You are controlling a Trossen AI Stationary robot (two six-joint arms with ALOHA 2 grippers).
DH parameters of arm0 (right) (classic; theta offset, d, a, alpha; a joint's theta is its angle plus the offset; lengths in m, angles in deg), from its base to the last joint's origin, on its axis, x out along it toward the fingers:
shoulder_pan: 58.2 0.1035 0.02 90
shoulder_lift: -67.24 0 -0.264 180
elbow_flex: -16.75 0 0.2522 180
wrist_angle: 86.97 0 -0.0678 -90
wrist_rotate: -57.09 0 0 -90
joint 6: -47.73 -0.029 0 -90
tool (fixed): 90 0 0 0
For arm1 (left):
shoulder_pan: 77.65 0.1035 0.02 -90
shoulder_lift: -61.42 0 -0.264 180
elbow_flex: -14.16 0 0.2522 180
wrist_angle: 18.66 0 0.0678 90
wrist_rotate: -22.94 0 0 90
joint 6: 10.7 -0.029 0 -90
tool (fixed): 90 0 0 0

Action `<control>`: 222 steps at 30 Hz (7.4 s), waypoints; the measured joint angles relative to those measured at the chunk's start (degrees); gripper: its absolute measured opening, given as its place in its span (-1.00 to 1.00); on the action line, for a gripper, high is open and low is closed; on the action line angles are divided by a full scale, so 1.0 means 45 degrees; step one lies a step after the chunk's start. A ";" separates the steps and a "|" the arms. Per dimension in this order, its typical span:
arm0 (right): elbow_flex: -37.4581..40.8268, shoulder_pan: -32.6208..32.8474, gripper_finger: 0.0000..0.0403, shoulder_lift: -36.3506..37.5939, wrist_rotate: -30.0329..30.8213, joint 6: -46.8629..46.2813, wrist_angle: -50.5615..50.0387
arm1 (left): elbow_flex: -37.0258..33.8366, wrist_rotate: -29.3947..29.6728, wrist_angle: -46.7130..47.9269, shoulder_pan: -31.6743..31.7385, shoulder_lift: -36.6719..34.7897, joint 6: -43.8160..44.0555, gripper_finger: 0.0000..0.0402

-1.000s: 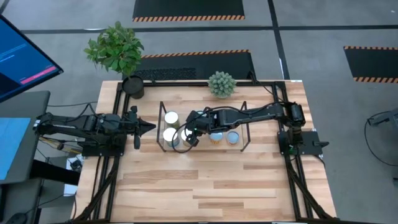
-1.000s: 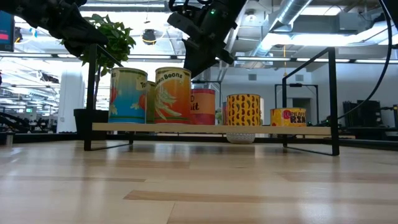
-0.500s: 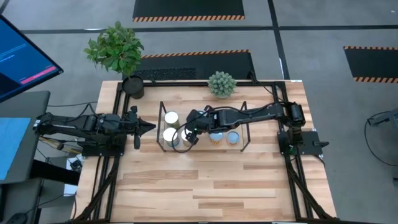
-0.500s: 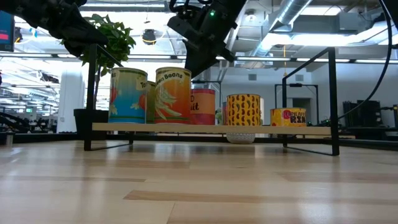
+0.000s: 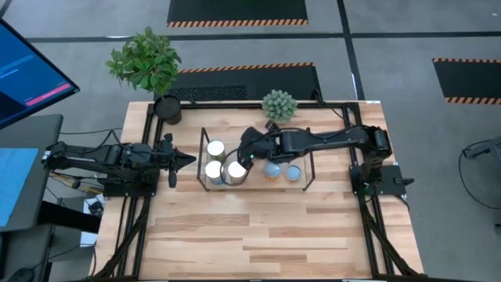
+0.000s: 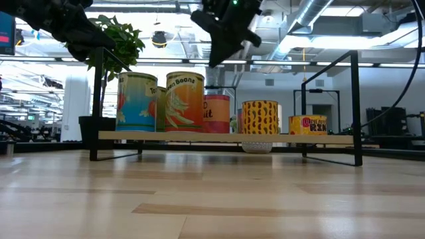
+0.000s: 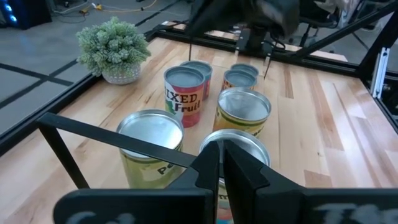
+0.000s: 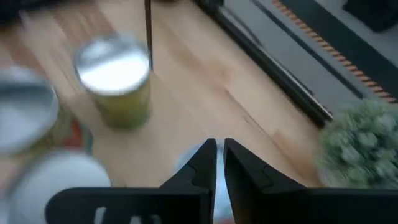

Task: Pick and place cans onto a shelf
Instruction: Adjust the canned fruits and vegetables on the shelf

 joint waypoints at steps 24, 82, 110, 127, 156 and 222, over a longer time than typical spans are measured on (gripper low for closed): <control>0.0550 -0.2022 -0.73 -0.0172 -0.5784 0.5290 -0.2818 | 0.0000 -0.0068 0.0404 0.0002 0.0000 0.1233 -0.96; -0.8201 -0.1762 -0.73 0.0536 -0.4128 0.5707 -0.5823 | 0.0000 0.0034 0.0443 0.0002 0.0000 0.1256 -0.96; -0.8035 -0.0888 -0.73 0.1843 -0.4051 0.5362 -0.6211 | 0.0000 0.0034 0.0451 0.0002 0.0005 0.1213 -0.96; -0.8047 -0.0713 -0.73 -0.0696 -0.4079 0.7395 -0.4402 | 0.0000 0.0026 0.0894 -0.0002 0.0007 0.1574 -0.96; -0.8047 -0.1494 -0.73 -0.4028 -0.4820 0.7530 -1.0628 | 0.0000 0.0024 0.1373 -0.0002 0.0005 0.2009 -0.96; 0.5804 -0.2152 -0.73 0.3580 -0.5441 0.5935 0.1565 | 0.0000 0.0029 0.1819 0.0002 0.0003 0.2117 -0.96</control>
